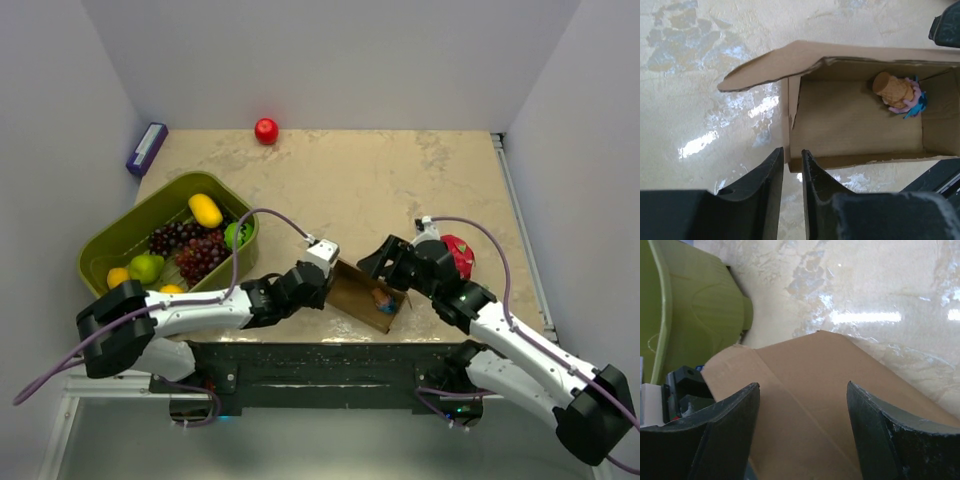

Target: Fold the paper box

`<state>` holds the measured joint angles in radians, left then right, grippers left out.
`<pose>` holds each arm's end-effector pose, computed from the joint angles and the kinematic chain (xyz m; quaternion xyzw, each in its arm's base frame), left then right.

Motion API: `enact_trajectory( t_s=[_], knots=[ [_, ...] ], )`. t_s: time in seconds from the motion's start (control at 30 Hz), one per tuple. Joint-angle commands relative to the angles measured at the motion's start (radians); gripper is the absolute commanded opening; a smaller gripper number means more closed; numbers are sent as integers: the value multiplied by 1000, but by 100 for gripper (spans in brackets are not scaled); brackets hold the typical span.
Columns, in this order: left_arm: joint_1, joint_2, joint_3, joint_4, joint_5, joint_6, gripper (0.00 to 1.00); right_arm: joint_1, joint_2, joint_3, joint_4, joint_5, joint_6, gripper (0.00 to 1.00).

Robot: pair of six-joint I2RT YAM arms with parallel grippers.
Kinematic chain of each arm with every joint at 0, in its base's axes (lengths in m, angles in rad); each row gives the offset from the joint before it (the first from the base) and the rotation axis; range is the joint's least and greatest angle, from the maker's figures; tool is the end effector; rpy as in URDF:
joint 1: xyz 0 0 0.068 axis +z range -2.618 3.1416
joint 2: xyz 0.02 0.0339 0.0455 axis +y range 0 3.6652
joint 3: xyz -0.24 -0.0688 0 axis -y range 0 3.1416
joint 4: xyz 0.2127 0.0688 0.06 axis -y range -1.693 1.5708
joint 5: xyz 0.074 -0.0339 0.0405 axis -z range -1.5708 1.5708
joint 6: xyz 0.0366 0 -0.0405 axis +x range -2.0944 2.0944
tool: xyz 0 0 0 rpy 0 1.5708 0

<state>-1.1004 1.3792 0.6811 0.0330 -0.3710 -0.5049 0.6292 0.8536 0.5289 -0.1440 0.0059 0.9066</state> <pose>0.1301 -0.2265 0.1916 0.1821 0.8686 -0.1940 0.4181 0.1470 0.1067 0.2334 0.1193 0.8436 0.3619 0.3784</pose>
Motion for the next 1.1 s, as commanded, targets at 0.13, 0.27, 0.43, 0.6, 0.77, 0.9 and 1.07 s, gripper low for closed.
enact_trajectory(
  t_s=[0.13, 0.27, 0.43, 0.6, 0.77, 0.9, 1.07],
  knots=[
    [-4, -123, -37, 15, 23, -14, 36, 30, -71, -79, 15, 98, 80, 73],
    [-4, -143, -37, 13, 29, 32, 47, 30, -76, -24, -64, 164, 43, 75],
    [7, -166, -37, 56, 73, 98, 62, 30, -94, 91, -215, 253, -9, 80],
    [31, -120, -15, 96, 72, 135, 62, 29, -107, 88, -229, 250, -2, 81],
    [36, -74, -3, 145, 61, 163, 58, 30, -139, 108, -276, 266, 6, 82],
    [37, -46, 26, 160, 46, 181, 57, 29, -235, 161, -426, 305, 0, 82],
    [37, -17, 51, 183, 58, 197, 53, 29, -330, 213, -621, 333, 49, 81]
  ],
)
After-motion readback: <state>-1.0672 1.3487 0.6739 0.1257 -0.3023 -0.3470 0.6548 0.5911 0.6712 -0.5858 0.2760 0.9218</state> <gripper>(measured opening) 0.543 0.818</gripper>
